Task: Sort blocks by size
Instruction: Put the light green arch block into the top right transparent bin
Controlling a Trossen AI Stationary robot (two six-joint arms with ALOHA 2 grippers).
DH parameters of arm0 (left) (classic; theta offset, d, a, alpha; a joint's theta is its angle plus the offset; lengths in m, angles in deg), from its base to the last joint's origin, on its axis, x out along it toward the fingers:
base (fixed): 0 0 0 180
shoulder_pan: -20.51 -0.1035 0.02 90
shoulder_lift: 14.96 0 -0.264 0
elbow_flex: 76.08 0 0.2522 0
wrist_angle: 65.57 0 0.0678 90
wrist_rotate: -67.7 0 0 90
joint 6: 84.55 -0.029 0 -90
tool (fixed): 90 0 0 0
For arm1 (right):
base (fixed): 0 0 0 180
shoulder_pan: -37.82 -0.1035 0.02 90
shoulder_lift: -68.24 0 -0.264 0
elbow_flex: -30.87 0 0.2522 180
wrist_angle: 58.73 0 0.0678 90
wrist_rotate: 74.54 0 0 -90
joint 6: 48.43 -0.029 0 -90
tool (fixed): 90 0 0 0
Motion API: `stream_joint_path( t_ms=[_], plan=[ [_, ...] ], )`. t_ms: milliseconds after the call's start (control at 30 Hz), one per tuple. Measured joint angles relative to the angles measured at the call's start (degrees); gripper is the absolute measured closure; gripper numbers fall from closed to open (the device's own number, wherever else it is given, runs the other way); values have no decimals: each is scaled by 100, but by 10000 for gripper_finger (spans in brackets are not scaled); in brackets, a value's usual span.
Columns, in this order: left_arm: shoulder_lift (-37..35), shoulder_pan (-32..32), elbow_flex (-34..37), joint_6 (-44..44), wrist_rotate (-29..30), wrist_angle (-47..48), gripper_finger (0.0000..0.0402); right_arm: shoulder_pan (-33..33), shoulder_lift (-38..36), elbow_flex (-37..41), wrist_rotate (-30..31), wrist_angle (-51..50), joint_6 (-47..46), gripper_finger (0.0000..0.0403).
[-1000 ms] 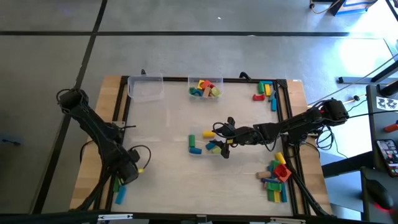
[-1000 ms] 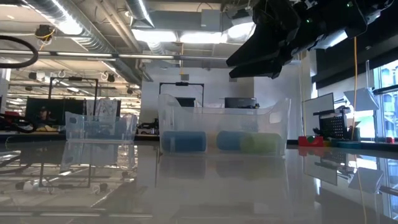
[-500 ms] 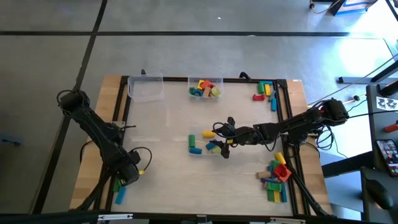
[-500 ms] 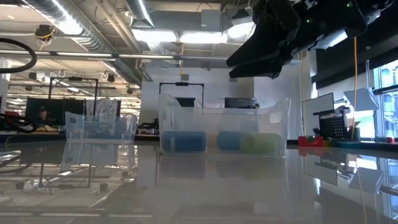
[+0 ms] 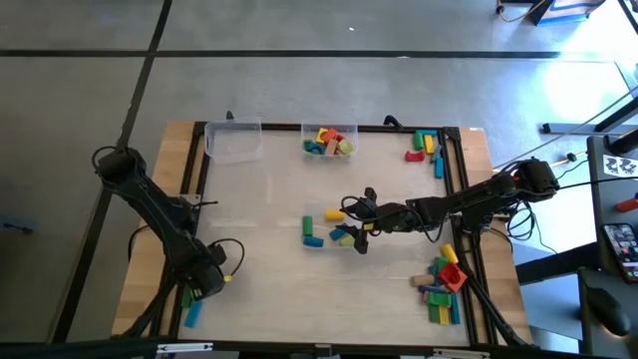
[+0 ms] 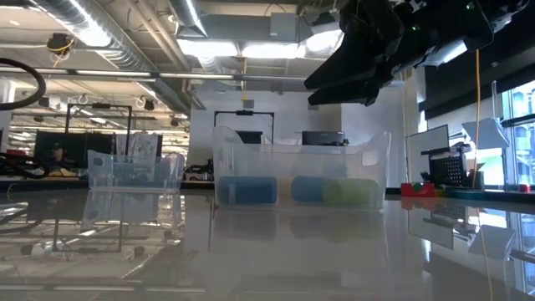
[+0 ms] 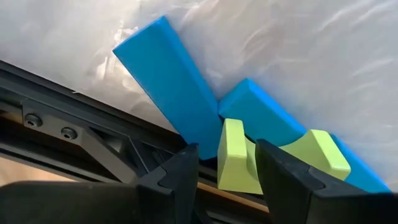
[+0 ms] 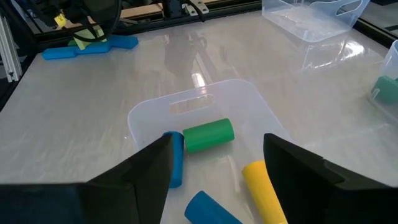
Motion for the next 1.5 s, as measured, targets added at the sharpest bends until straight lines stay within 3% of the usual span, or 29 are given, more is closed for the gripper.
stream_joint_path(
  t_ms=[400,533,800,1267,1500],
  plan=[
    [17,0,280,-55,-199,-320,257,0,0,0,0,-5,0,157],
    [17,0,488,-50,-595,-635,288,0,0,0,0,-7,0,157],
    [15,-77,485,-461,-683,-646,366,0,-1,0,0,-3,0,157],
    [7,-573,-100,-1255,-682,-576,362,0,-2,0,0,-1,0,157],
    [-185,-1144,-526,-2337,7,-581,354,0,-1,0,0,-1,0,157]
  ],
)
